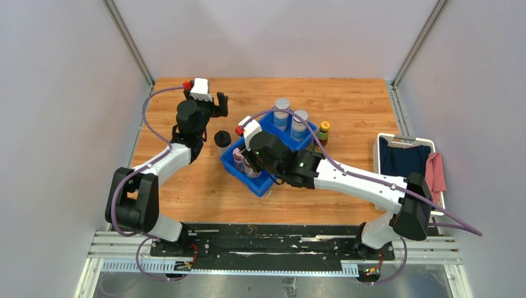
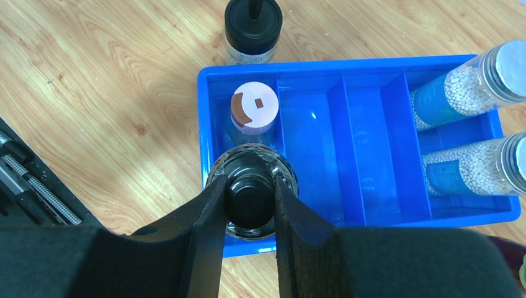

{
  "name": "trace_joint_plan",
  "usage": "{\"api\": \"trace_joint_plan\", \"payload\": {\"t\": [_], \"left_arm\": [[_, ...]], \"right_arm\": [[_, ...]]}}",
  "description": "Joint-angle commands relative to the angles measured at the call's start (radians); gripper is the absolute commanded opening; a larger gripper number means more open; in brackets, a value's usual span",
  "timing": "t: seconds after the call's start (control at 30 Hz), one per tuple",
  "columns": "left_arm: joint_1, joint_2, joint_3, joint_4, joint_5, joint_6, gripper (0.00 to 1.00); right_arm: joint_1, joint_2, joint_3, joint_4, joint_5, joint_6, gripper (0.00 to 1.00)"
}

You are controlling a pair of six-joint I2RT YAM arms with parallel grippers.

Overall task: Organize the condiment bottles
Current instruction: Place the bottle in the storage box.

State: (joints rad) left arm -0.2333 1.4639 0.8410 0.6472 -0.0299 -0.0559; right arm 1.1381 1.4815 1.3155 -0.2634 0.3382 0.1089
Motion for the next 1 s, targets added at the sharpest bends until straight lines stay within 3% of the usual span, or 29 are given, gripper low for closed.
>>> {"api": "trace_joint_plan", "payload": {"t": [0.0, 0.97], "left_arm": [[-0.009, -0.006, -0.003, 0.0, -0.007, 0.005, 0.86], [-0.017, 0.064, 0.021, 0.005, -0.022, 0.013, 0.86]], "right_arm": [[-0.023, -0.035, -0.029, 0.05, -0.011, 0.021, 0.0], [-0.086, 0.012, -0.094, 0.114, -0.114, 0.063, 0.0]]}}
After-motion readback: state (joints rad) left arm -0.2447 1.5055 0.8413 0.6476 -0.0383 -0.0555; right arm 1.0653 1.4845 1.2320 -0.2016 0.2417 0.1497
